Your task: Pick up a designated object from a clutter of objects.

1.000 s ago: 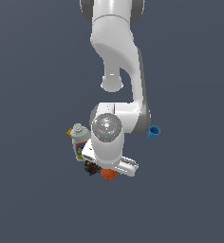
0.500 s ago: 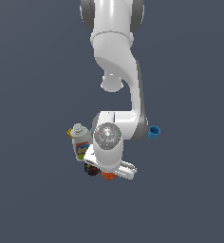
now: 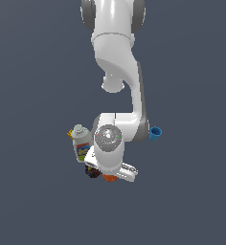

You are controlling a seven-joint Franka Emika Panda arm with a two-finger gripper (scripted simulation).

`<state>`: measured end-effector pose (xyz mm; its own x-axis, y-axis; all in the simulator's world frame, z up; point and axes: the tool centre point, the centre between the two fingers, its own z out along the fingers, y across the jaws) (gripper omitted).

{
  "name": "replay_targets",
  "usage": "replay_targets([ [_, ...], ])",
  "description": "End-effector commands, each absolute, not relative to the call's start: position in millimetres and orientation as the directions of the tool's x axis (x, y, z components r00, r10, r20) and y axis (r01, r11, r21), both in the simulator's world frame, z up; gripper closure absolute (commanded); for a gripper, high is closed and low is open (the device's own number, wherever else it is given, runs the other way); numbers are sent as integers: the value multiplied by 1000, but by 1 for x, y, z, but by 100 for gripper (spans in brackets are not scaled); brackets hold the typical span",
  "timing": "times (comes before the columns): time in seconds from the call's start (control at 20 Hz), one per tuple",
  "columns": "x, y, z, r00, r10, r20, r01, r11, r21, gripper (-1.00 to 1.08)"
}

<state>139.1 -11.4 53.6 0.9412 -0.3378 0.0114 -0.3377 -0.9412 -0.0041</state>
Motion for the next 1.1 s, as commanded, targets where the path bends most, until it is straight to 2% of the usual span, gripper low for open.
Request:
replay_targets([
  [0.0,135,-12,47,941,-338,0,-338,-941,0,108],
  [0.6,132,1,70,941,-338,11,-338,-941,-4,108],
  [1.05,108,39,124,941,-338,9,-338,-941,-3,108],
])
